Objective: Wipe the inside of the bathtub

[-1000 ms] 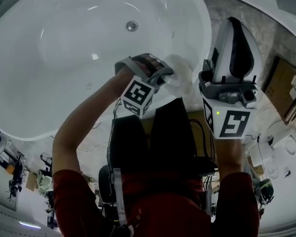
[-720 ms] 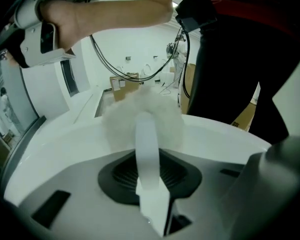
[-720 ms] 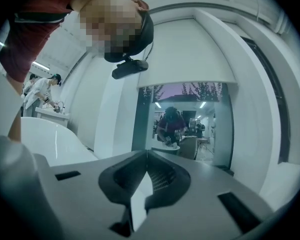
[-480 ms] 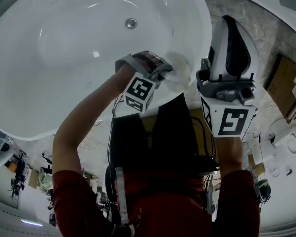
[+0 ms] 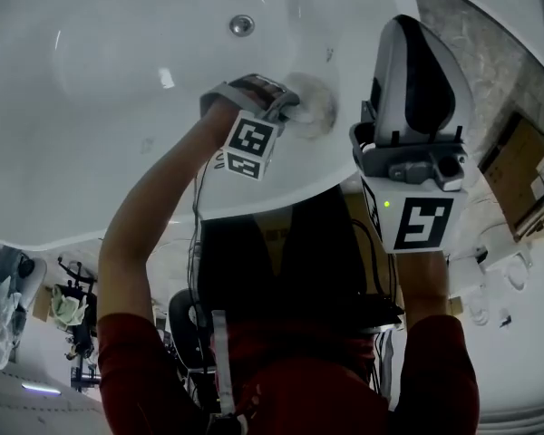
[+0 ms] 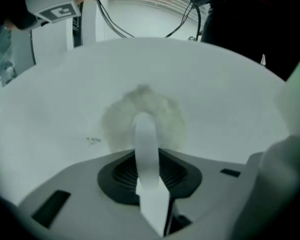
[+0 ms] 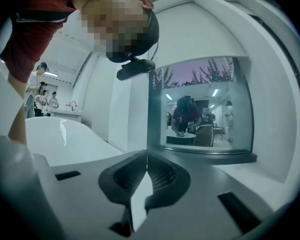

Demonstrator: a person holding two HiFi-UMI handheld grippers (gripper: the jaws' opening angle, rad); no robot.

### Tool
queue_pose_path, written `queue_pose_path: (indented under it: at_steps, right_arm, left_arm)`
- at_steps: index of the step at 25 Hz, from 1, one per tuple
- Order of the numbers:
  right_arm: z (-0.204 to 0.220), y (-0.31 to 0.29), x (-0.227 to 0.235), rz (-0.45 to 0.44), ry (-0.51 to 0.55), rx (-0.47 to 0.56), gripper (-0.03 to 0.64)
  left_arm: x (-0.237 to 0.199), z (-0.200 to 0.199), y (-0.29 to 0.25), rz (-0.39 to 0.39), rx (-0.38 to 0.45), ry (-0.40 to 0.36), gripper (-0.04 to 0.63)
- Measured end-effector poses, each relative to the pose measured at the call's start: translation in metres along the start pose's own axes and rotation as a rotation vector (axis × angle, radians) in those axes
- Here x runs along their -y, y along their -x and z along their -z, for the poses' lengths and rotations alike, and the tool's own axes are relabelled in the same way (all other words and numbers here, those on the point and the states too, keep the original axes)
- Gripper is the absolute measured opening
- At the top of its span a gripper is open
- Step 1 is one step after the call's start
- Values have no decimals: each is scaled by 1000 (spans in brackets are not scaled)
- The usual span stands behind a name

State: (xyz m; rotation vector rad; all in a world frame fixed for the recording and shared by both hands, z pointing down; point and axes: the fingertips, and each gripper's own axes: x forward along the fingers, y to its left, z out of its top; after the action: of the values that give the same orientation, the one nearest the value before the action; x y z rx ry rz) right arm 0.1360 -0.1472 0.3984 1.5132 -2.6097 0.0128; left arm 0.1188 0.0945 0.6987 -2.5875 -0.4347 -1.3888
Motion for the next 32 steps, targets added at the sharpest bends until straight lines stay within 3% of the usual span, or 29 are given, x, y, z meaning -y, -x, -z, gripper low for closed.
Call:
queue_pose_path:
  at_steps: [9, 16, 21, 29, 32]
  right_arm:
    - [53, -36, -26, -128, 6, -57, 12]
    - [88, -55, -44, -148, -1, -91, 12]
    - [96, -56, -47, -156, 0, -113, 12]
    - [90, -52, -45, -139, 2, -122, 12]
    - [84, -48, -48, -139, 6, -119, 12]
  left_arm:
    - [4, 92, -76, 34, -138, 85, 95]
    - [12, 157, -117, 107, -292, 164, 94]
    - [9, 164, -122, 154, -347, 170, 94]
    - [11, 164, -120, 140, -345, 192, 94]
    - [13, 162, -115, 173, -340, 235, 94]
